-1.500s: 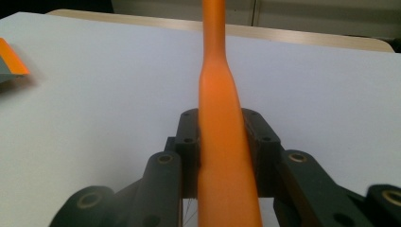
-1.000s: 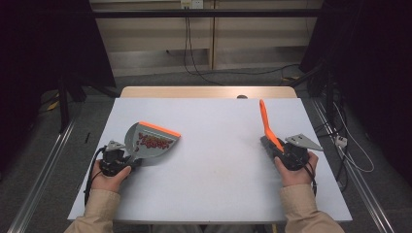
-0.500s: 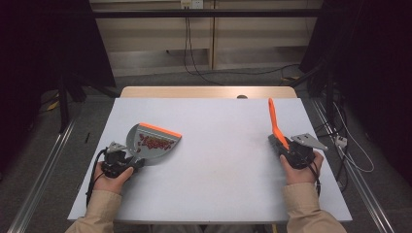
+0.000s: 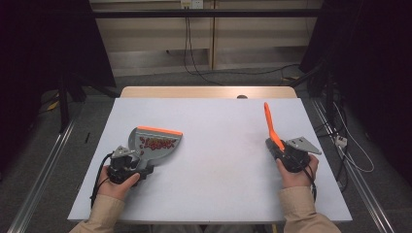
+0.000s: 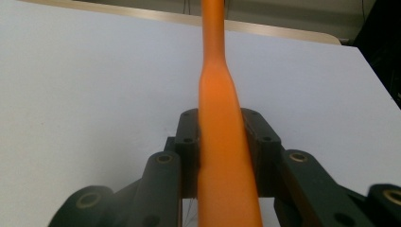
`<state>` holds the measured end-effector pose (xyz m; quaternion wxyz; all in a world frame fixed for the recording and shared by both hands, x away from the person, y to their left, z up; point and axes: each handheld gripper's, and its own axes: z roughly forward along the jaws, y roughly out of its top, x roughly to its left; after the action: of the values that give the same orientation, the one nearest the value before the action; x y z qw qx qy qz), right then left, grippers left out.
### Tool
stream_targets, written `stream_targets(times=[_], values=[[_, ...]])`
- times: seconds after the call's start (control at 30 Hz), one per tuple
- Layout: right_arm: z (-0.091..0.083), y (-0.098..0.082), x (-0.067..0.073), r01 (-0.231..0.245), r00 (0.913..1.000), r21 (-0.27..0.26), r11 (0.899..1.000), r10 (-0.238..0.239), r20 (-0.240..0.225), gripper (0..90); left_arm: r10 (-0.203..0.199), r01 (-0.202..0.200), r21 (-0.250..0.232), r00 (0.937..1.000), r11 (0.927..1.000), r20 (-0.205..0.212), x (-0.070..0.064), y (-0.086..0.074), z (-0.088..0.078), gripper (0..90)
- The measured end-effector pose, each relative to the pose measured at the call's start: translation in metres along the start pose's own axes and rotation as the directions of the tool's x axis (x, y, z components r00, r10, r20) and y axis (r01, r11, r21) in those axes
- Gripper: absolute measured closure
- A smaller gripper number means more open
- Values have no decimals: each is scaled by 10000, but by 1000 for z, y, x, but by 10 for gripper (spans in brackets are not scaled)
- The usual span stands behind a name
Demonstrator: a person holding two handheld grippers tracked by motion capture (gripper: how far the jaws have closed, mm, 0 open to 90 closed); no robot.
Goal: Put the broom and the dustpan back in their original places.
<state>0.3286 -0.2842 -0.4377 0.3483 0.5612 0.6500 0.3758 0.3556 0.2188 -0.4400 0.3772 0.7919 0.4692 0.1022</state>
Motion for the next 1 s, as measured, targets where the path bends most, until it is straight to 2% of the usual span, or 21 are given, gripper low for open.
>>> stream_targets(times=[0.13, 0.2, 0.4, 0.47, 0.53, 0.57, 0.6, 0.63, 0.67, 0.7, 0.77, 0.83, 0.93, 1.0], values=[[0, 0, 4, -206, 9996, -38, 9998, 205, -192, 703, 257, -259, 125, 9995, 9996, 191, -2, 0, 0, 408], [0, 0, 7, -153, 9995, -57, 9999, 151, -285, 698, 279, -282, 96, 9993, 9996, 250, -3, 1, 1, 408], [1, 0, 17, -229, 9977, -43, 9997, 226, -641, 677, 167, -163, -100, 9991, 9998, 396, -3, 1, 1, 391], [2, -1, 21, -202, 9966, -16, 9998, 200, -797, 637, 123, -116, -136, 9985, 9998, 540, -3, 1, 0, 367], [2, -1, 24, -512, 9876, -146, 9986, 485, -1495, 529, 125, -106, -275, 9975, 9996, 696, -3, 1, -3, 317], [2, -1, 26, -568, 9845, -155, 9983, 534, -1673, 488, 139, -115, -320, 9970, 9994, 759, -2, 1, -4, 298], [1, -1, 27, -575, 9820, -164, 9982, 536, -1810, 448, 175, -140, -430, 9963, 9990, 839, -2, 1, -5, 260], [1, -1, 28, -593, 9759, -228, 9980, 531, -2117, 424, 232, -193, -465, 9961, 9987, 854, -2, 0, -6, 236], [1, 0, 29, -517, 9724, -175, 9985, 464, -2285, 393, 203, -164, -454, 9960, 9988, 865, -2, 0, -6, 232], [0, 0, 30, -395, 9724, -128, 9991, 355, -2307, 387, 210, -165, -503, 9956, 9986, 914, -2, 0, -7, 215], [-2, -1, 30, -345, 9668, -150, 9993, 295, -2540, 361, 232, -177, -609, 9956, 9980, 913, -3, -1, -9, 181], [-4, -2, 28, -441, 9640, -241, 9987, 362, -2633, 349, 344, -267, -817, 9949, 9963, 946, -3, -1, -11, 153], [-8, -3, 23, -586, 9605, -350, 9977, 468, -2742, 325, 531, -384, -1259, 9918, 9913, 1159, -2, 1, -13, 120], [-10, -3, 21, -563, 9579, -402, 9976, 426, -2841, 316, 803, -608, -1473, 9883, 9872, 1298, -2, 2, -14, 113]])
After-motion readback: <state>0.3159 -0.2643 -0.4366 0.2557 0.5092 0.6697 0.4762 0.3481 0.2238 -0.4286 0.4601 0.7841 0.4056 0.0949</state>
